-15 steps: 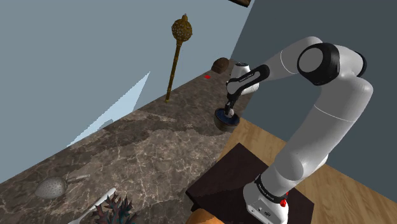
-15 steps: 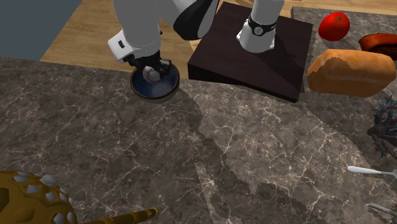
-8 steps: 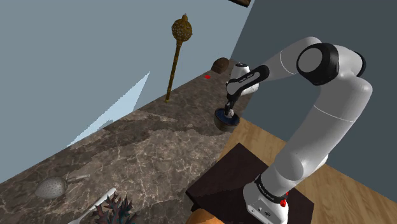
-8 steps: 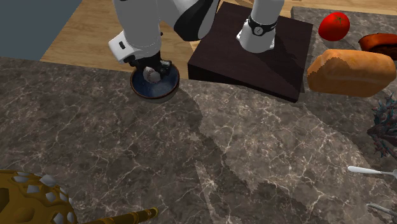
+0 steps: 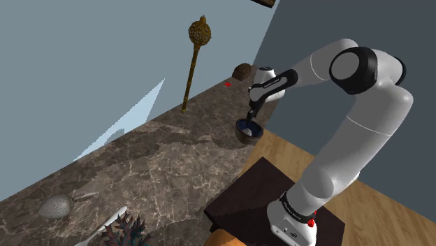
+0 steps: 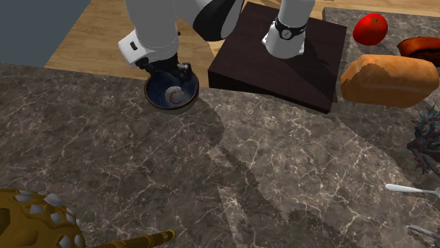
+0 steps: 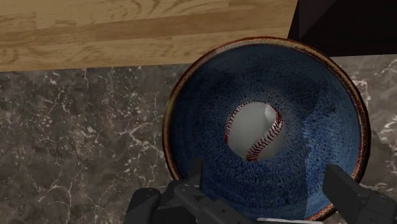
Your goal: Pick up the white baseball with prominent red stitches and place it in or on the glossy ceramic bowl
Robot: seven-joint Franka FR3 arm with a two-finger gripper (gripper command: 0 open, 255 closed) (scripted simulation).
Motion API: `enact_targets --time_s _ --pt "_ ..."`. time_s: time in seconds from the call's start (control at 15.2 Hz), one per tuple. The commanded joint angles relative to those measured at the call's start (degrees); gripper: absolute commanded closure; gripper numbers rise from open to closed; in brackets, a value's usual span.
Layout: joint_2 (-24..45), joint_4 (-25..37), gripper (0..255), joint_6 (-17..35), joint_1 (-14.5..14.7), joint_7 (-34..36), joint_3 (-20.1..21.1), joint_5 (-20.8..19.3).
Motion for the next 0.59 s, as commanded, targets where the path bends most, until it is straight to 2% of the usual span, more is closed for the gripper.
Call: enact_targets --time_s 0.0,0.07,0.53 --pt "-2.6 0.7 0 -3.5 0.4 -0.1 0.2 0.1" --pt "-3.7 1.1 0 -5.0 0.6 -0.1 0.3 0.1" --pt "-3.7 1.1 0 -5.0 0.6 -0.1 0.4 0.1"
